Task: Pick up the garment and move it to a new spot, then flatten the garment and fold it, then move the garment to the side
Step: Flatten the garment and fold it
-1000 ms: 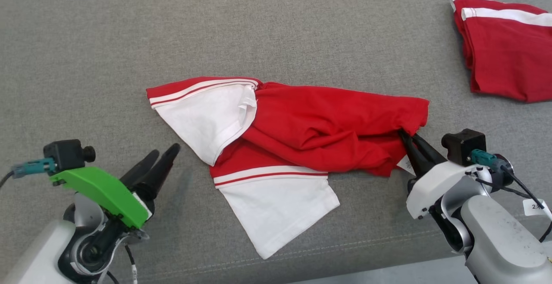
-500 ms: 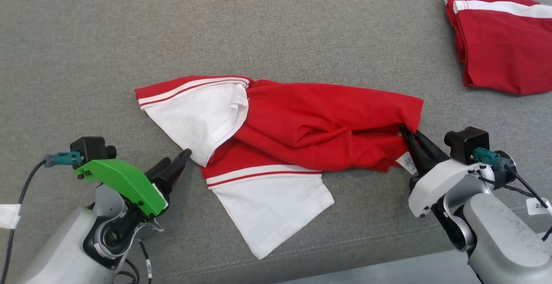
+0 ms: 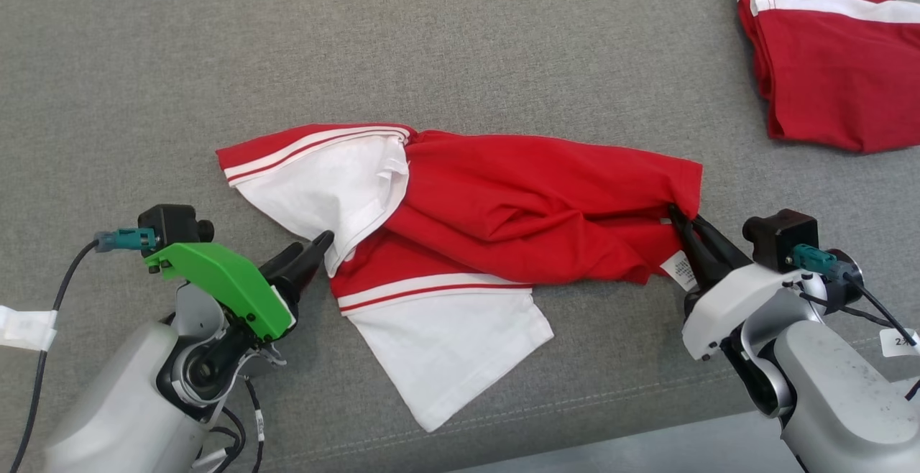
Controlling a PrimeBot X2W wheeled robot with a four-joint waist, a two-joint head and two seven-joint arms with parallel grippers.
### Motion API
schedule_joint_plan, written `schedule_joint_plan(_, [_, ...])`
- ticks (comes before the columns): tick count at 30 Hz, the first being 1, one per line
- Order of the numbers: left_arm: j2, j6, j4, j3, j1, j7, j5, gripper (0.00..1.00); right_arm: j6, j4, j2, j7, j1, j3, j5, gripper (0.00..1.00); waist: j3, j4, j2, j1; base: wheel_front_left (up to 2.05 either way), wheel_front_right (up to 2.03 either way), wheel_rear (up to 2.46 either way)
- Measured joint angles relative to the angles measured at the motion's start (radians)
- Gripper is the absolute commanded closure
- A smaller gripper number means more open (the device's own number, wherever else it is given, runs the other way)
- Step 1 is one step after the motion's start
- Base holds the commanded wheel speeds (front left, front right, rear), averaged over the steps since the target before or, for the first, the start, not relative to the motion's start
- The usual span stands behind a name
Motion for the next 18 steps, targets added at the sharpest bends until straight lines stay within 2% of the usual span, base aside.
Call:
schedule_joint_plan(1, [-0.001,-0.003,0.005,-0.003,-0.003,0.003,0.001,0.93,0.000,0.000,0.000,0.000,0.000,-0.001,0.000,1.00,0.000,0.000,0.0000,0.0000,0.00,0.00,0.00])
schedule_joint_plan(2, [-0.003,-0.010,0.010,-0.007,-0.004,0.003,0.002,1.00,0.000,0.000,0.000,0.000,0.000,-0.001,0.000,1.00,0.000,0.001,0.0000,0.0000,0.00,0.00,0.00])
schedule_joint_plan(11, [-0.020,-0.061,0.032,-0.019,-0.009,0.010,0.008,1.00,-0.005,0.004,-0.007,-0.002,0.002,-0.014,0.008,1.00,-0.013,0.019,0.0000,0.0000,0.00,0.00,0.00])
schedule_joint_plan(16, [-0.021,-0.071,0.021,-0.005,-0.013,-0.014,0.008,1.00,-0.011,0.006,-0.012,-0.002,0.008,-0.019,0.009,1.00,-0.022,0.037,0.0000,0.0000,0.00,0.00,0.00])
schedule_joint_plan(17, [-0.024,-0.073,0.018,-0.006,-0.013,-0.014,0.007,0.93,-0.011,0.006,-0.012,-0.002,0.010,-0.020,0.009,1.00,-0.024,0.041,0.0000,0.0000,0.00,0.00,0.00])
schedule_joint_plan(18, [-0.028,-0.081,0.017,-0.009,-0.013,-0.013,0.005,0.71,-0.012,0.006,-0.013,-0.002,0.013,-0.021,0.010,1.00,-0.025,0.044,0.0000,0.0000,0.00,0.00,0.00])
